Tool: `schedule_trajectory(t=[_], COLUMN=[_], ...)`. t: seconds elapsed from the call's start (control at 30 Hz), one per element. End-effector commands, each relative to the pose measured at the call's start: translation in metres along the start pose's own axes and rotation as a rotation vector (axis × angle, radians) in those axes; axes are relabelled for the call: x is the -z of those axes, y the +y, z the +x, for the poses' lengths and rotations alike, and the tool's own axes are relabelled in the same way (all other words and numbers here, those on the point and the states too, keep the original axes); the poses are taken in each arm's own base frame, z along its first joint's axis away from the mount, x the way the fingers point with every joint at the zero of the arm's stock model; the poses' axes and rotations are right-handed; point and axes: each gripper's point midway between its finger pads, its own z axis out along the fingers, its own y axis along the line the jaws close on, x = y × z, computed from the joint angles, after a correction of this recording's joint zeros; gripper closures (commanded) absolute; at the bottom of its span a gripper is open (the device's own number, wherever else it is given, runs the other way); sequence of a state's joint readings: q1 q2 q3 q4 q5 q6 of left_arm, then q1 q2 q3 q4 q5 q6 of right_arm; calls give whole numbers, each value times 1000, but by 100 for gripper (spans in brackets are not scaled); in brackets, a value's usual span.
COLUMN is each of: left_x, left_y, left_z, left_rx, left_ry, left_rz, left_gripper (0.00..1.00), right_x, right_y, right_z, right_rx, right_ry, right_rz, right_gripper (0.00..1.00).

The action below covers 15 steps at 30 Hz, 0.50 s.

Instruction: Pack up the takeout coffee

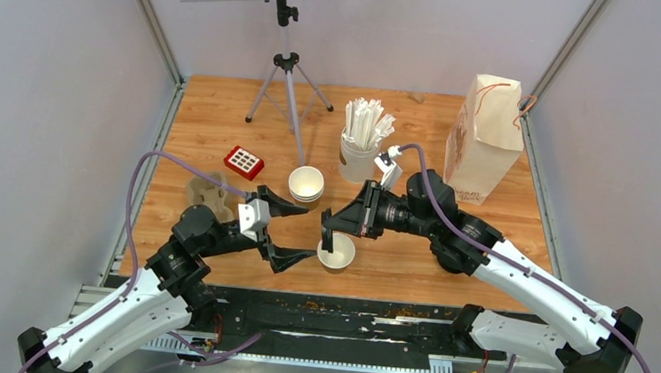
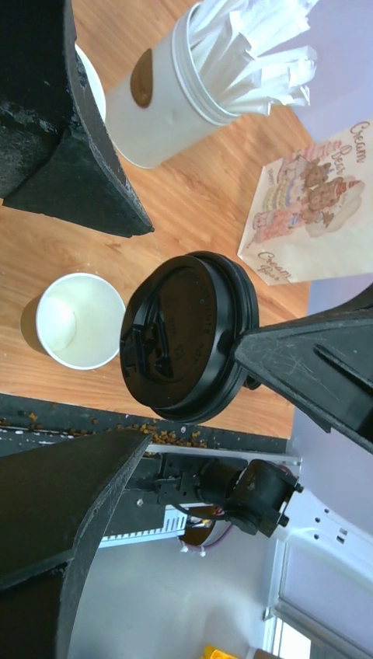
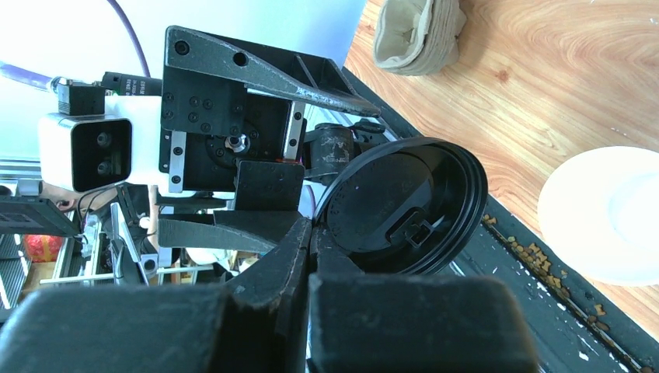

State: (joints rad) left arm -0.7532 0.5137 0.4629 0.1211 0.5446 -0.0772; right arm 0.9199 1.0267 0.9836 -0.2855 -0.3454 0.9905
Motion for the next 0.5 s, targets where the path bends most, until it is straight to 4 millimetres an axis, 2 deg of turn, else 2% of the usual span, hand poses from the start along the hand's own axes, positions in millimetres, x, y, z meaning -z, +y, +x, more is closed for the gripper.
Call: schedule_trajectory(t=[0.0, 0.23, 0.47], left_x=[-5, -10, -12], left_y=[-7, -12, -12], left_z=[-21, -11, -13], left_rx=[-64, -48, -63], left_ry=[-81, -48, -59], left_rz=[55, 107, 112], left_gripper=[0, 0, 0], right_x=[4, -5, -4], right_y=[19, 20, 23], right_z=[-2, 5, 7], right_rx=[9, 7, 6], right_ry=[-14, 17, 12], right_rz=[-77, -89, -107], right_gripper=[100, 100, 100])
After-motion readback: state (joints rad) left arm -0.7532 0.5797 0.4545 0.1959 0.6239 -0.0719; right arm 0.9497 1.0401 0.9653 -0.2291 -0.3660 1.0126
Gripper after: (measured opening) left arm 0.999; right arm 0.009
